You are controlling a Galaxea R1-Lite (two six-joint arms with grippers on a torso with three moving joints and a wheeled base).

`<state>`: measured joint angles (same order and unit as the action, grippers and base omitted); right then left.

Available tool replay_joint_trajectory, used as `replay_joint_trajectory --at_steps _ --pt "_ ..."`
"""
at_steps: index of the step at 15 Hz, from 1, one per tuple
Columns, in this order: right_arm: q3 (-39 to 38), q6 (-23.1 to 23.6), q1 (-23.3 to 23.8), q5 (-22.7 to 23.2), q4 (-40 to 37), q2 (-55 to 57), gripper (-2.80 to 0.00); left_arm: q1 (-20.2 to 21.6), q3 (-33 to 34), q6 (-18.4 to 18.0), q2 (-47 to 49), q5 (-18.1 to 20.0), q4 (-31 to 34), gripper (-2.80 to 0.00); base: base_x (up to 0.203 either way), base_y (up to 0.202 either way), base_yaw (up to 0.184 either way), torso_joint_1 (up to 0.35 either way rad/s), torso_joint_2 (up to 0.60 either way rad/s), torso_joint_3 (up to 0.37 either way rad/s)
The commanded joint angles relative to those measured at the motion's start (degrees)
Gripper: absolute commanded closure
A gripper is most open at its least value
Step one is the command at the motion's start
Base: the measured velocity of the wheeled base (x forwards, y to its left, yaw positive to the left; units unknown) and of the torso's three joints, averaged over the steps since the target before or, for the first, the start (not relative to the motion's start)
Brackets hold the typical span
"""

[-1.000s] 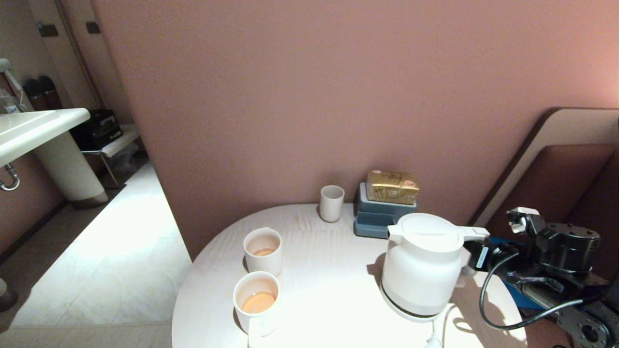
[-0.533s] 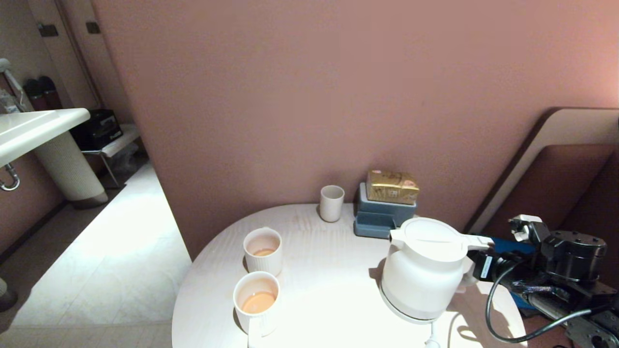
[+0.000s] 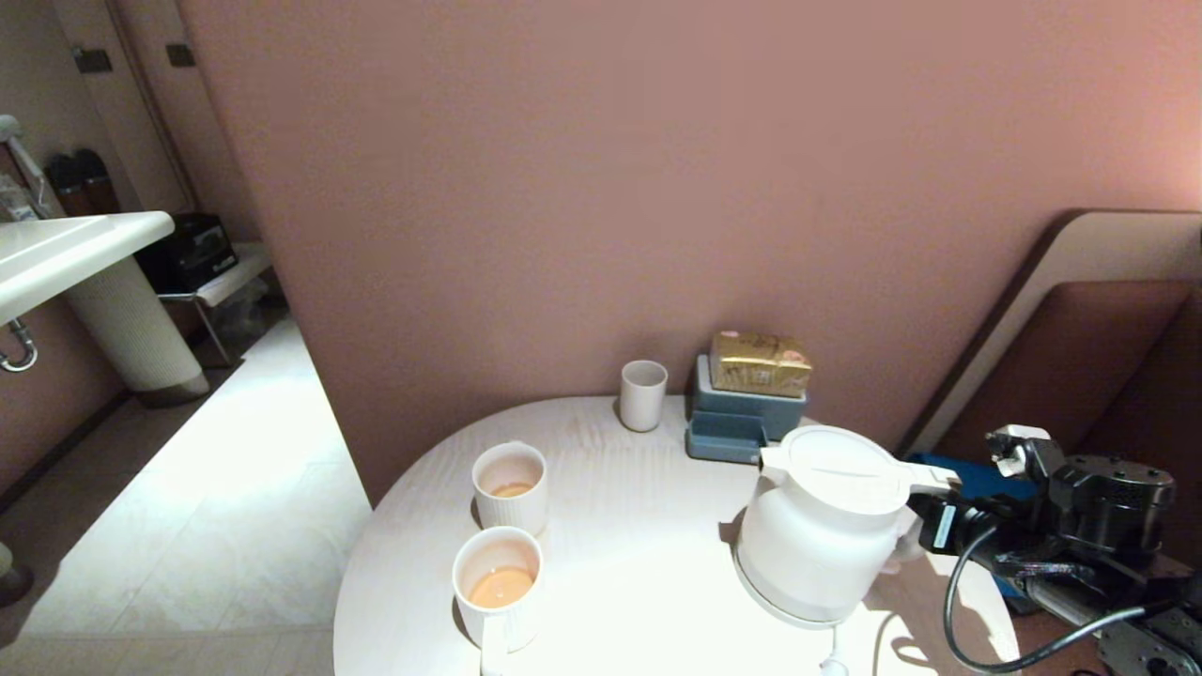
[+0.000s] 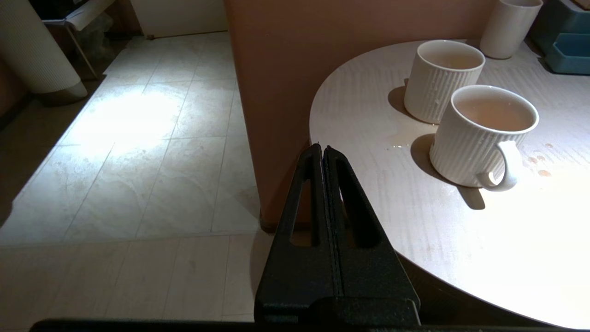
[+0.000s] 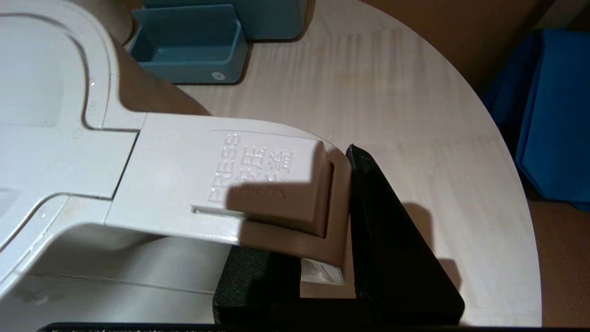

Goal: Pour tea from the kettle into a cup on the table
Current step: Put down the kettle on the table

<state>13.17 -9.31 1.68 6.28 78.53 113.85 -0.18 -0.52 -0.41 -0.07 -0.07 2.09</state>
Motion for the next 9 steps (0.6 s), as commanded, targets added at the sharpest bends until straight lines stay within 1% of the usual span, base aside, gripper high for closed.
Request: replay_joint_trajectory --at_steps 1,3,6,9 --pt "1.3 0.36 -0.01 -0.02 0.27 2.82 0.0 0.01 0.0 0.06 0.07 -0.01 0.02 0.0 0.0 0.0 0.0 0.0 0.0 0.0" --pt "2.87 2.4 -0.06 0.04 1.59 5.93 0.0 0.01 0.0 0.05 0.07 -0.01 0.02 0.0 0.0 0.0 0.0 0.0 0.0 0.0" --pt "5.2 3.57 -0.64 0.05 4.87 10.41 0.0 0.01 0.0 0.06 0.07 -0.01 0.02 0.0 0.0 0.0 0.0 0.0 0.0 0.0" --pt "4.93 4.22 -0.8 0.05 5.49 10.38 0.0 0.01 0.0 0.03 0.07 -0.01 0.02 0.0 0.0 0.0 0.0 0.0 0.0 0.0"
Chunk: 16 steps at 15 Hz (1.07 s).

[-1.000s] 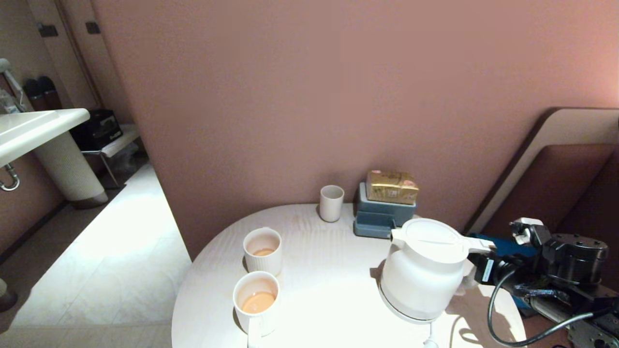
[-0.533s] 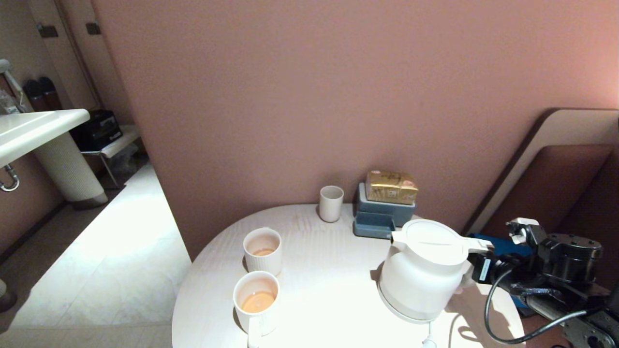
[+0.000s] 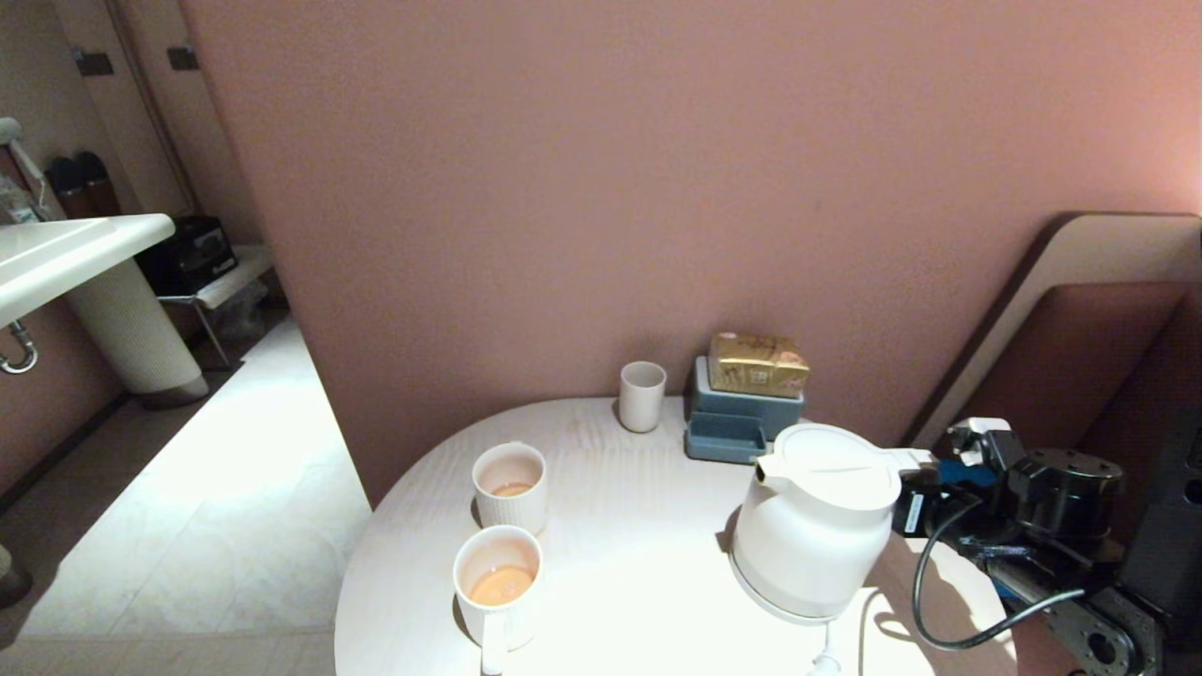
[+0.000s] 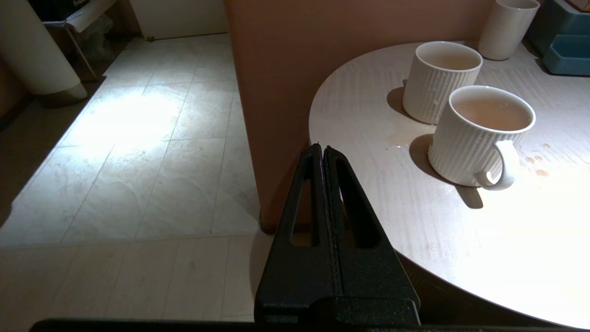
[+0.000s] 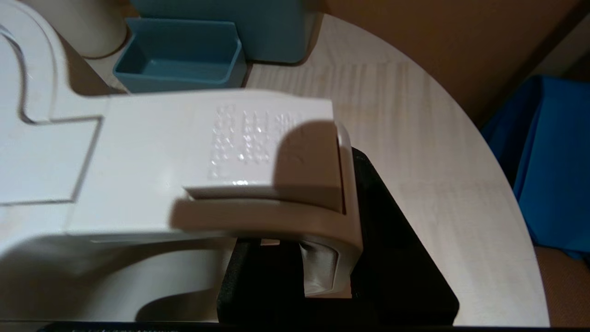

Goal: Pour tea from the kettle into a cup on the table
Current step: Put down the kettle on the table

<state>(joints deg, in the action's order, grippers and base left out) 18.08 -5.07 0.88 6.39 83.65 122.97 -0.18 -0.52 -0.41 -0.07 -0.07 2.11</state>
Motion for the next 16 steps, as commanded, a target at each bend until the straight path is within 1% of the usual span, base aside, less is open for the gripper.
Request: replay_joint_trajectory --at_steps 1,7,8,13,16 --pt "-0.15 0.06 0.0 -0.09 0.67 1.05 0.0 0.01 0.0 -0.03 0.07 -0.01 0.0 0.0 0.0 0.0 0.0 0.0 0.0 0.0" --pt "-0.57 0.12 0.0 -0.24 0.63 -0.27 0.0 0.01 0.0 0.05 0.07 -0.01 0.0 0.0 0.0 0.0 0.0 0.0 0.0 0.0" --pt "-0.71 0.15 0.0 -0.31 0.59 -0.8 -2.8 0.01 0.0 0.05 0.07 -0.01 0.0 0.0 0.0 0.0 0.0 0.0 0.0 0.0" --pt "-1.89 0.41 0.09 -0.41 0.62 -2.38 -2.8 0.01 0.0 -0.03 0.07 -0.01 0.0 0.0 0.0 0.0 0.0 0.0 0.0 0.0" --pt "-4.3 0.41 0.09 -0.42 0.71 -3.38 -2.8 0.01 0.0 0.01 0.07 -0.01 0.0 0.0 0.0 0.0 0.0 0.0 0.0 0.0"
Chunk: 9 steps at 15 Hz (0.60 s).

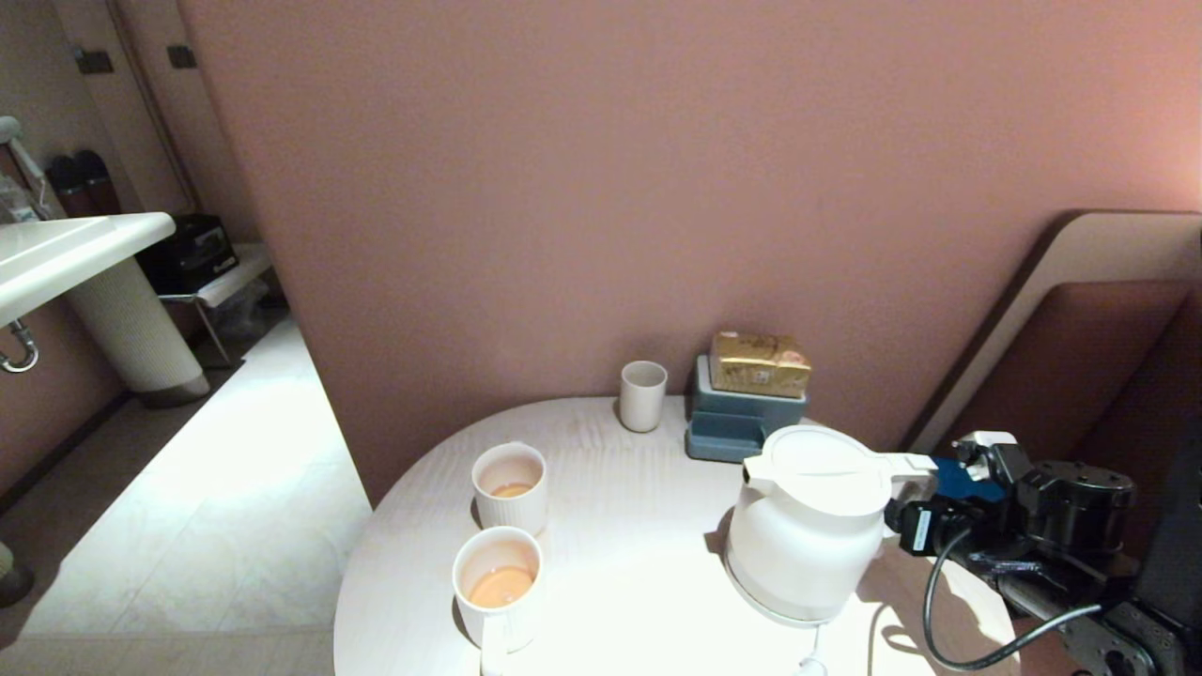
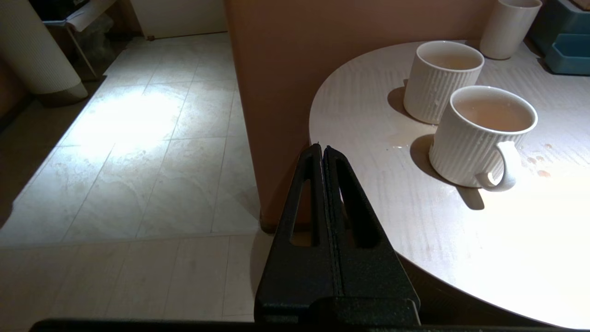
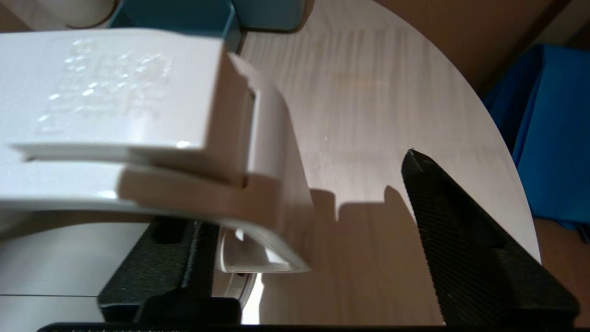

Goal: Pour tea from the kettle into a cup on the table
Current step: Put down the kettle on the table

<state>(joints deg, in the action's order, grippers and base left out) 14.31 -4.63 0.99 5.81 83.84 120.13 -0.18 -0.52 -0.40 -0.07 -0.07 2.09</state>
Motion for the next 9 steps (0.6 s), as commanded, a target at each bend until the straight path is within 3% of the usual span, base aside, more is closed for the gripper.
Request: replay_joint_trajectory --at_steps 1,9 --pt "-1.95 -0.03 -0.02 0.16 0.53 -1.31 -2.8 0.01 0.0 -0.04 0.07 -0.01 0.02 0.0 0.0 0.0 0.0 0.0 0.0 0.0" --pt "-7.46 0.08 -0.02 0.34 0.19 -4.73 -2.8 0.01 0.0 -0.04 0.07 -0.01 0.02 0.0 0.0 0.0 0.0 0.0 0.0 0.0"
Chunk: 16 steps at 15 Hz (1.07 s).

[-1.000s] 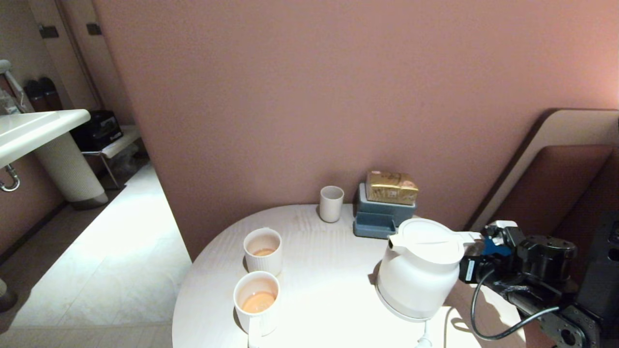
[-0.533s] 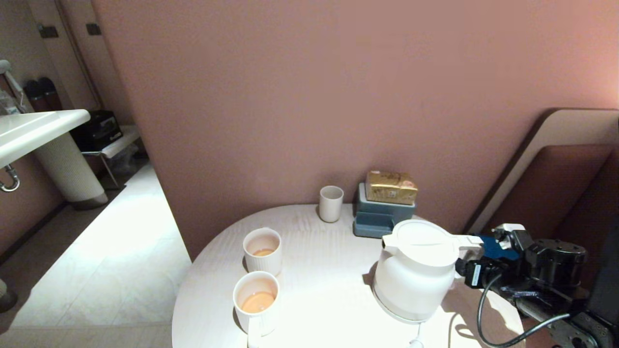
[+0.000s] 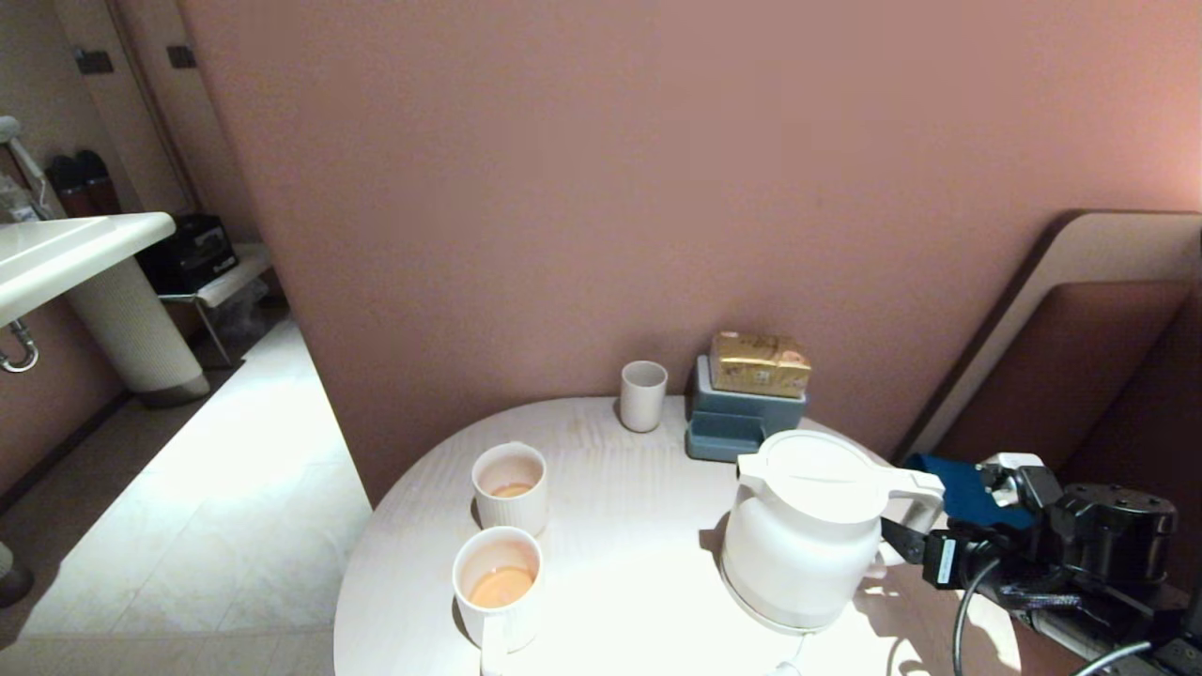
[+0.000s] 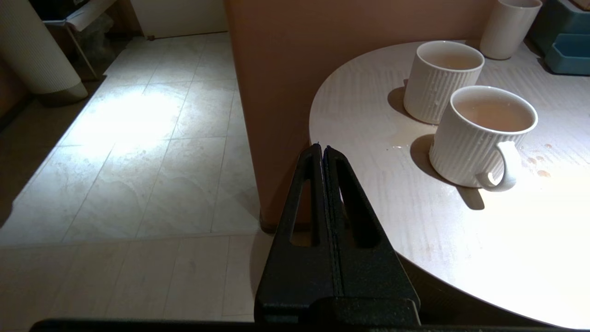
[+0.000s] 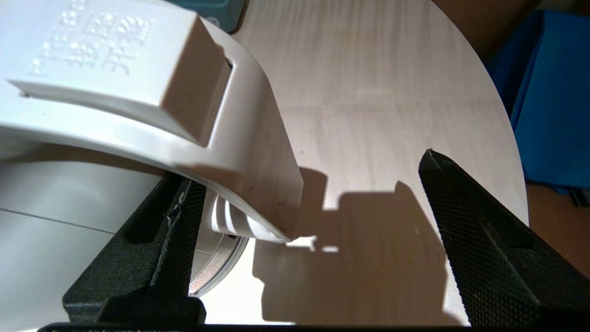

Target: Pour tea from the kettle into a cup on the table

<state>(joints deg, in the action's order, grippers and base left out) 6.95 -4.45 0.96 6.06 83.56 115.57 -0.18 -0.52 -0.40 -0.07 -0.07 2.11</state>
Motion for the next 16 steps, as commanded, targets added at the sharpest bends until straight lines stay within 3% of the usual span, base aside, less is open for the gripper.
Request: replay_joint_trajectory --at_steps 1,9,14,16 --pt "-0.65 0.25 0.0 0.09 0.51 -0.17 -2.8 0.01 0.0 -0.04 0.07 -0.01 0.0 0.0 0.0 0.0 0.0 0.0 0.0 0.0" --pt "-6.9 1.45 0.63 -0.01 1.31 -4.25 -2.8 0.01 0.0 0.03 0.07 -0.01 0.0 0.0 0.0 0.0 0.0 0.0 0.0 0.0" --pt "-6.95 1.49 0.7 -0.18 -6.6 -16.58 -2.8 0.01 0.0 -0.04 0.07 -0.01 0.0 0.0 0.0 0.0 0.0 0.0 0.0 0.0" --pt "-6.95 2.02 0.71 -2.24 -9.33 -21.5 -2.8 0.01 0.0 0.04 0.07 -0.01 -0.01 0.0 0.0 0.0 0.0 0.0 0.0 0.0"
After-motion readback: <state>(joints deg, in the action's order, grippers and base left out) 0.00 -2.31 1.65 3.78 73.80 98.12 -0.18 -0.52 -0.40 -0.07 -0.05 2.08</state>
